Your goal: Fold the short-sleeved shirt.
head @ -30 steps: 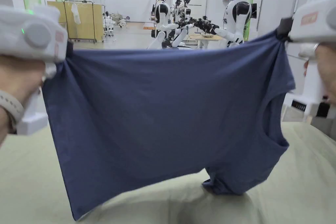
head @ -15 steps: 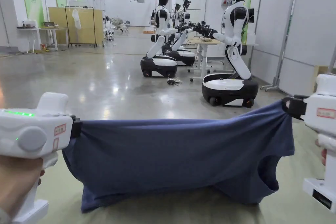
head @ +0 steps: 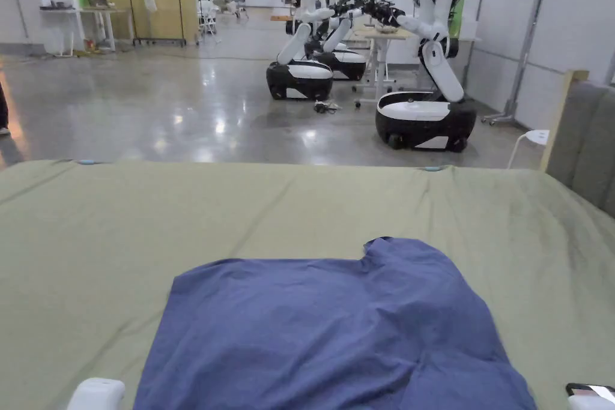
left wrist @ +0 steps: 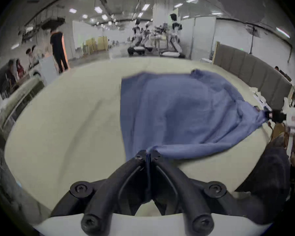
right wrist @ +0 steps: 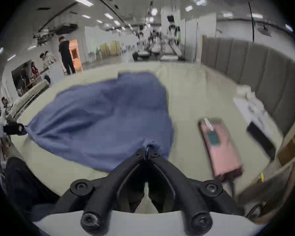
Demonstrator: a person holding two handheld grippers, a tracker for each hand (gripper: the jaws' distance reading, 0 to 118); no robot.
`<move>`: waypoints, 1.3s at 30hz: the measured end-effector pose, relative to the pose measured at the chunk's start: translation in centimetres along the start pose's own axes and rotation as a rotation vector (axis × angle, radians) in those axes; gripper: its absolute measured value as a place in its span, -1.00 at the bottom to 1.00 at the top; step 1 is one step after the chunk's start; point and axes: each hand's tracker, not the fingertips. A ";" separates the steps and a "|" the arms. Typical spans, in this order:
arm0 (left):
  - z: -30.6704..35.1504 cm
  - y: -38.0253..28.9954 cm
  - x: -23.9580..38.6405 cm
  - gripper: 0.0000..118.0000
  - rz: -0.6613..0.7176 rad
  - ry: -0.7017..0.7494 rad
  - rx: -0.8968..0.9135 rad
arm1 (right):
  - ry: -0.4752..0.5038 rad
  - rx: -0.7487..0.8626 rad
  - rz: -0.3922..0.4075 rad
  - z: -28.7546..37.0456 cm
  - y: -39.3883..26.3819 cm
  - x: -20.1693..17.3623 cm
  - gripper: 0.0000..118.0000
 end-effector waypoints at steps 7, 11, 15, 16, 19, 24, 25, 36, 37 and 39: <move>2.9 -0.5 -0.8 0.96 0.034 0.040 0.239 | 0.031 0.184 -0.055 3.8 0.3 -0.3 0.85; 7.8 -0.8 0.9 0.77 0.003 0.071 0.418 | 0.051 0.347 0.094 8.3 1.0 -3.3 0.79; 8.3 -1.6 1.7 -0.43 -0.023 0.159 0.335 | 0.049 0.353 0.125 9.5 0.7 -5.2 -0.22; 7.7 -1.6 1.5 -0.89 -0.040 0.162 0.266 | 0.036 0.345 0.132 9.3 0.7 -5.4 -0.80; 6.8 -2.3 0.4 -0.91 -0.014 0.034 0.212 | 0.090 0.290 0.097 8.9 0.6 -5.3 -0.94; 3.7 -2.4 -0.5 0.65 -0.031 0.105 0.145 | 0.035 0.245 0.093 7.8 -0.2 -4.6 -0.94; 2.8 -2.4 -0.7 1.00 -0.028 0.093 0.125 | 0.032 0.232 0.087 7.4 -0.3 -4.2 -0.94; -2.2 -1.2 0.7 -0.82 0.017 0.080 0.061 | -0.053 0.076 0.034 2.5 -1.5 -0.2 0.78; -2.2 -1.1 0.9 -0.84 0.008 0.081 0.053 | -0.052 0.055 0.027 1.7 -1.5 0.0 0.84; -1.8 -0.9 0.9 -0.85 0.009 0.082 0.057 | -0.058 0.054 0.028 0.4 -1.5 0.3 0.83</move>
